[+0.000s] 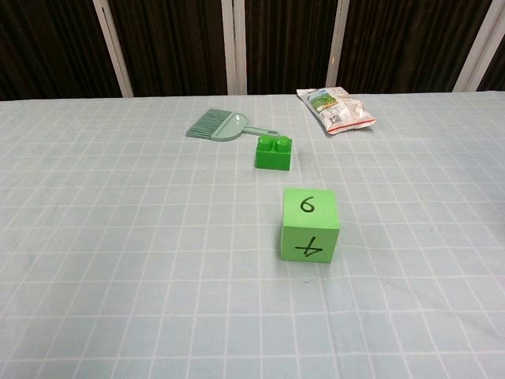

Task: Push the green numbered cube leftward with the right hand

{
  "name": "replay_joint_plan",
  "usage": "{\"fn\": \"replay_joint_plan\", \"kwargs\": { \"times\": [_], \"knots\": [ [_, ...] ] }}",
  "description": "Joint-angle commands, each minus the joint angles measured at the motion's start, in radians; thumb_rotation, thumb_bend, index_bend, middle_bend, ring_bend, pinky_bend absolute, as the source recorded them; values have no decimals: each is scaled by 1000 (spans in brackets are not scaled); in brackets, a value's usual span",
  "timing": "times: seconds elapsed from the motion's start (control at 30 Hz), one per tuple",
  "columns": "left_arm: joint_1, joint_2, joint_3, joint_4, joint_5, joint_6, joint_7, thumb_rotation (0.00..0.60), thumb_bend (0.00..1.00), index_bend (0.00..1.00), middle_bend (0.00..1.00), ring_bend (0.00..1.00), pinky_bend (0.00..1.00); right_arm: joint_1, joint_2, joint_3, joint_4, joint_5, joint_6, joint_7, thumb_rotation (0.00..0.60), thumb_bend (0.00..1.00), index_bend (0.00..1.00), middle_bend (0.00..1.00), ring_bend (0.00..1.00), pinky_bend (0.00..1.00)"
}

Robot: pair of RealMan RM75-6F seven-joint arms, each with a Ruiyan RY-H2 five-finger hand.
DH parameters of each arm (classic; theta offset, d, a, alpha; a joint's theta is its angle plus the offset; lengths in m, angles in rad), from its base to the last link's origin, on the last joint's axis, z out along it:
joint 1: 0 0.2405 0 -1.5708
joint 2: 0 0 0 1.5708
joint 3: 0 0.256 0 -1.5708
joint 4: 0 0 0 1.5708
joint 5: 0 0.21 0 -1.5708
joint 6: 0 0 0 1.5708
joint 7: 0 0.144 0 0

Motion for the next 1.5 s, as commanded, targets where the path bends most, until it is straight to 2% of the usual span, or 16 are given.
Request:
{"fn": "replay_joint_plan", "kwargs": {
  "times": [0.03,0.37,0.53,0.73,0.87,0.93,1.0,1.17,1.33,1.4,1.5],
  "knots": [
    [-1,-4,1,-2,3,2,11,600,335,110,3,0,67,2,-3,2,6,4,-5,2,600,237,80,32,53,51],
    [7,-7,6,-7,32,31,13,600,335,109,4,0,67,6,-4,-11,2,-12,-18,-5,600,238,80,32,53,51],
    [4,-1,2,-5,8,12,7,600,335,109,4,0,67,13,-11,-22,8,-28,-31,-2,600,236,80,32,54,51],
    [16,4,5,-8,32,43,-13,600,335,109,4,0,66,25,-3,-50,-17,-57,-65,12,600,237,80,32,76,57],
    [14,6,-4,-7,1,27,-14,600,335,109,4,0,67,59,26,-84,-66,-94,-135,71,600,237,80,39,106,103],
    [10,6,-7,-7,-5,19,-14,600,335,109,4,0,67,85,44,-88,-89,-111,-170,95,600,237,83,87,151,133],
    [9,6,-7,-8,-2,19,-13,600,335,109,4,0,67,111,56,-83,-112,-117,-201,95,600,238,103,177,216,172],
    [9,5,-5,-7,0,18,-8,600,335,109,4,0,67,177,78,-47,-191,-71,-302,-14,600,237,122,396,412,314],
    [8,6,-8,-6,-7,15,-11,600,335,110,4,0,67,274,101,13,-280,78,-470,-132,600,249,137,602,609,504],
    [9,7,-10,-5,-10,15,-14,600,335,109,4,0,66,320,114,32,-310,157,-550,-175,600,300,146,674,676,563],
    [7,7,-12,-4,-15,11,-15,600,335,109,4,0,66,398,128,58,-334,293,-667,-246,600,387,147,727,724,604]
  ]
}}
